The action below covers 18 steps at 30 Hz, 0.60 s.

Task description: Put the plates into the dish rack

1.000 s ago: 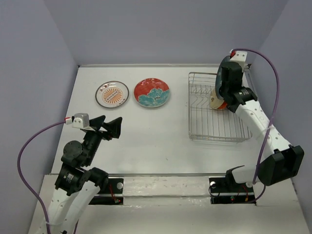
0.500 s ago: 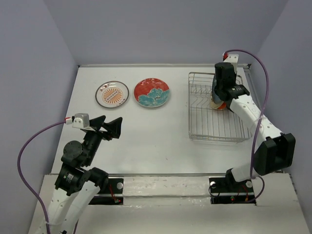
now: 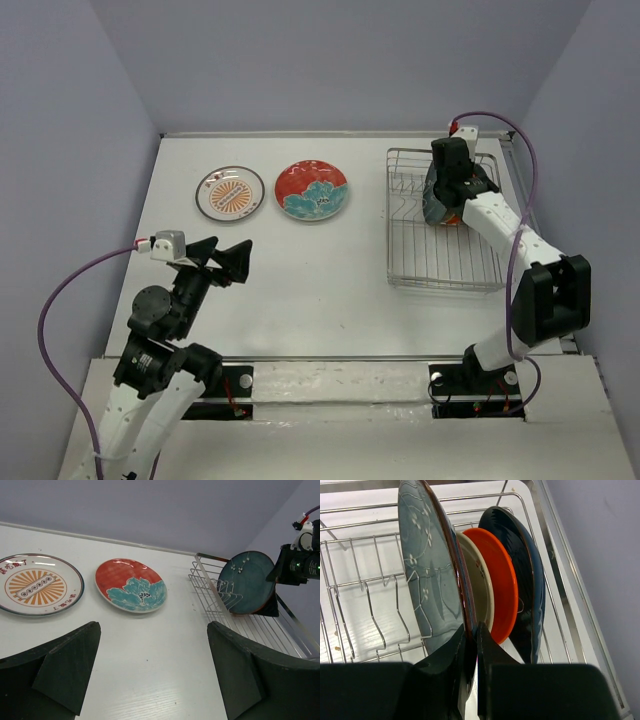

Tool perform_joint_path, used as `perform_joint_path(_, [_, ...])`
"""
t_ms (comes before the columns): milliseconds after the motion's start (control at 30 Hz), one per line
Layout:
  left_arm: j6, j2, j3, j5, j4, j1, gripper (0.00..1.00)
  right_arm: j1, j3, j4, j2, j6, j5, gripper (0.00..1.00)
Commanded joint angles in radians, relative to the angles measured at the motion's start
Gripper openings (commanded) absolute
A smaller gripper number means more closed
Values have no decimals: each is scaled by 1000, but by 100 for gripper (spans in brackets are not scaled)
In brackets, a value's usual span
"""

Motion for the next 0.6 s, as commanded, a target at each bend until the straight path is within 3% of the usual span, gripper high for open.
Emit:
perform_joint_path(0, [0, 18, 14, 4, 46, -2, 99, -8, 10, 121, -26, 37, 10, 7])
perform_joint_path(67, [-2, 19, 12, -2, 46, -4, 99, -8, 7, 123, -27, 43, 16, 13])
perform_joint_path(133, [-6, 22, 14, -7, 39, -2, 99, -8, 5, 121, -30, 47, 23, 24])
perform_joint_path(167, [-6, 25, 15, -9, 38, -2, 99, -8, 5, 120, -36, 50, 26, 39])
perform_joint_path(233, [-6, 31, 17, -9, 36, -2, 99, -8, 5, 118, -47, 53, 26, 57])
perform_joint_path(367, [-9, 56, 22, -7, 30, -1, 99, -8, 9, 100, -93, 66, -5, 73])
perform_joint_path(567, [-20, 83, 25, -7, 24, 10, 99, -8, 6, 80, -194, 86, -86, 82])
